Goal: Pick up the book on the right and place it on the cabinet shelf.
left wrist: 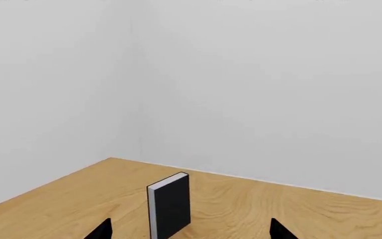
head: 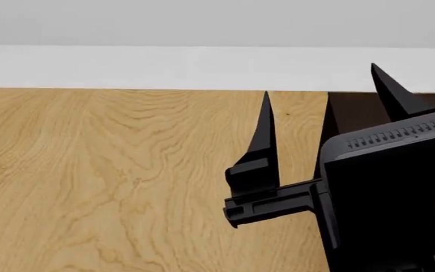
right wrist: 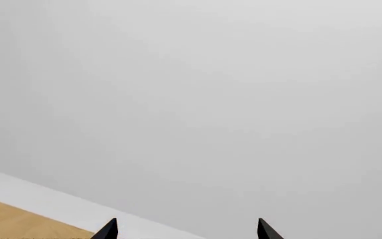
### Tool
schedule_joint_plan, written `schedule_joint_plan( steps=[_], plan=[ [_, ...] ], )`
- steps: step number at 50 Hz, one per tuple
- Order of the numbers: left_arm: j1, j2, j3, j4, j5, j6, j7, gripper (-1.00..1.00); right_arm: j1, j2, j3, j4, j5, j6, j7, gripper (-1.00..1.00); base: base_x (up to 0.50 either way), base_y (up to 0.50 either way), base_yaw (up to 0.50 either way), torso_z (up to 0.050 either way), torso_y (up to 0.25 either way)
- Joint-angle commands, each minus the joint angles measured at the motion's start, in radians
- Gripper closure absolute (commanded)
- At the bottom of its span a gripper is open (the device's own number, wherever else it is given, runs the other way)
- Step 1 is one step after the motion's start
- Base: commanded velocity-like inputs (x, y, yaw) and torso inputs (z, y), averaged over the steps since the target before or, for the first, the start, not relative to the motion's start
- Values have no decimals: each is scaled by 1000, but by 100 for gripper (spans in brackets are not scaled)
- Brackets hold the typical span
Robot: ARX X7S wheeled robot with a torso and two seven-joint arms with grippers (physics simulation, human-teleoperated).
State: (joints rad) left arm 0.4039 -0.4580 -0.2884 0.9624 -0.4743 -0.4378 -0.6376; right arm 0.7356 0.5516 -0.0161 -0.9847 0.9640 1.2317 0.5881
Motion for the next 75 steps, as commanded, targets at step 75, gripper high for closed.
schedule_joint_plan(
  steps=[75],
  plan=[
    [8, -10, 47, -63, 22, 62, 10, -100, 69, 191, 532, -60, 1543, 264, 276, -100, 0, 0, 0, 0, 0]
  ],
)
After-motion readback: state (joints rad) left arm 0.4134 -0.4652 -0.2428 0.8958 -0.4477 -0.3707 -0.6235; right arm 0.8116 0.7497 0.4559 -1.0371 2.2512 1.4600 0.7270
